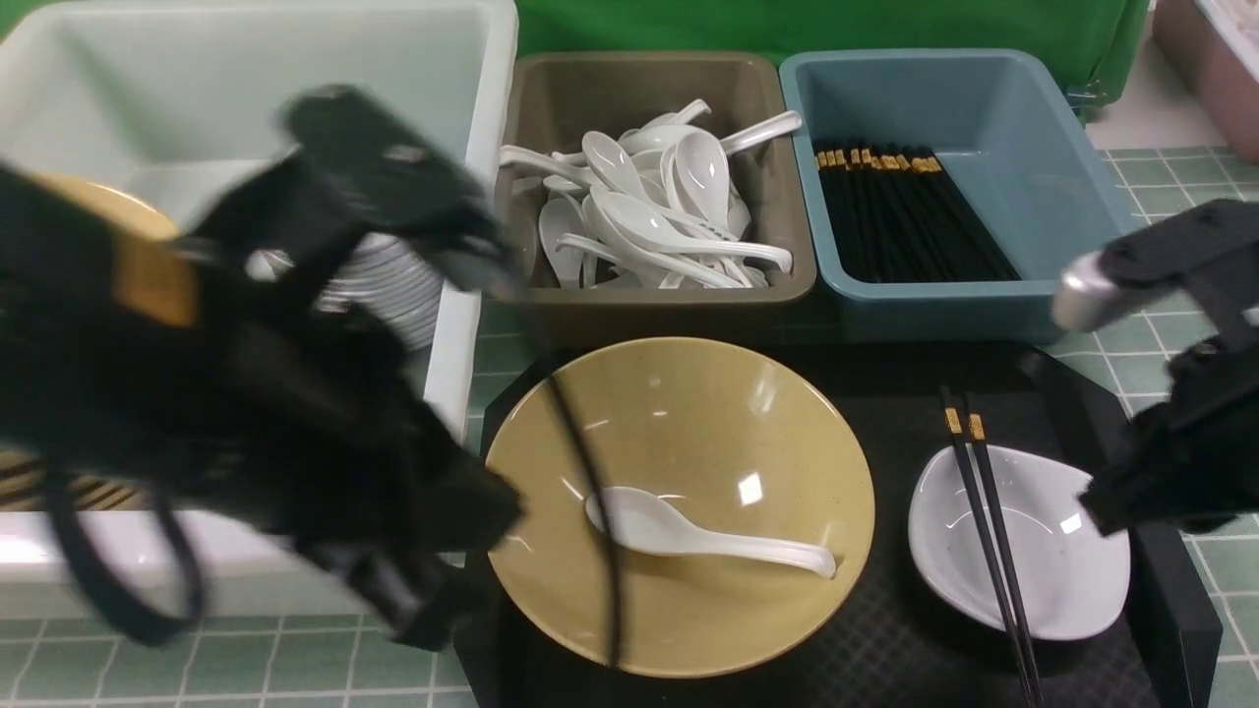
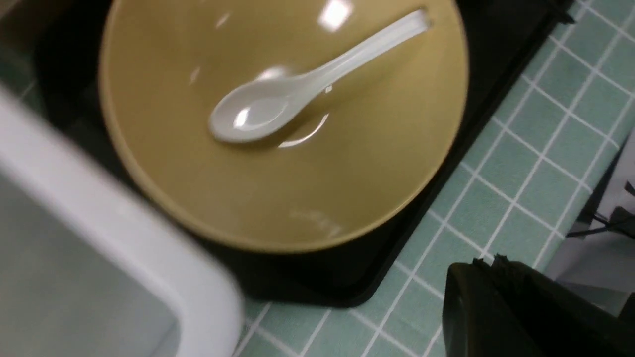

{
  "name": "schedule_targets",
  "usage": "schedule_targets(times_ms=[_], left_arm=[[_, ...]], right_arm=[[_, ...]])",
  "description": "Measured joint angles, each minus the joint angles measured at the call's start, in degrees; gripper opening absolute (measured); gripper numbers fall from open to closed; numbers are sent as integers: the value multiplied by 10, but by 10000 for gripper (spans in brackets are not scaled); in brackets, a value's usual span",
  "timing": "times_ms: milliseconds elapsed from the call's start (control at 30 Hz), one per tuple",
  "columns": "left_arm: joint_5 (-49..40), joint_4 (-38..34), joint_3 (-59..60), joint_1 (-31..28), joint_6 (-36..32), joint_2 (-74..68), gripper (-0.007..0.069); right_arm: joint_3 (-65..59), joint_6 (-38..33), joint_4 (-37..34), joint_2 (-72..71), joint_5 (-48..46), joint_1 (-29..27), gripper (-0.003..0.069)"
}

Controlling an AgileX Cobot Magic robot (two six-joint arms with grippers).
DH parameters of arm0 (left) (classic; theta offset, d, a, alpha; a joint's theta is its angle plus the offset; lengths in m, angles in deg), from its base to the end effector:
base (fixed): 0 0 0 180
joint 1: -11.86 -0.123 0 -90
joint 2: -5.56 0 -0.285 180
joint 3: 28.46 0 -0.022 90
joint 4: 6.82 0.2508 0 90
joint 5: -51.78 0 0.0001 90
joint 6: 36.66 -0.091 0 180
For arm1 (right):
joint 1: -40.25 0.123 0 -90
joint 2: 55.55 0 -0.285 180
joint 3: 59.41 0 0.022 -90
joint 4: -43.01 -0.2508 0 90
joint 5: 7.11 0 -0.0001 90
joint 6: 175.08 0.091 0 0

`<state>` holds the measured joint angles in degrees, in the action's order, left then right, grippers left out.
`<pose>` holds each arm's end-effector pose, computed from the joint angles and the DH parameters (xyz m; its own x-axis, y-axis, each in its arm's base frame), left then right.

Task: On blue table put chopsticks spoon bowls plates into blue grey white boxes.
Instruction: 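Move the grippers toward the tableware on the black tray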

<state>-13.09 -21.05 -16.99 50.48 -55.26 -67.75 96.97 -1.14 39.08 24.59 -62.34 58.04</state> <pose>0.1527 -0.1479 0.3647 -0.5031 0.6710 -0.5447 0.8261 0.5585 -0.0750 0.2199 0.0759 0.2807 -0.8649 -0.3473 -0.3623 -0.3827 0.9234 0.0285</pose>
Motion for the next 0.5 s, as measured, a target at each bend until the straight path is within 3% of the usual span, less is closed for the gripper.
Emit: schedule_targets(times_ms=[67, 167, 267, 367, 500], left_arm=[[16, 25, -7, 51, 0, -34, 2], [17, 45, -7, 76, 0, -54, 2], [17, 64, -7, 93, 0, -76, 2], [18, 75, -7, 93, 1, -83, 2], [29, 87, -7, 93, 3, -85, 2]], right_arm=[[5, 24, -2, 49, 16, 0, 190], [5, 44, -3, 87, 32, 0, 281], [5, 68, -11, 124, 56, 0, 416], [5, 76, -21, 147, 77, 0, 491], [5, 78, -26, 168, 97, 0, 508]])
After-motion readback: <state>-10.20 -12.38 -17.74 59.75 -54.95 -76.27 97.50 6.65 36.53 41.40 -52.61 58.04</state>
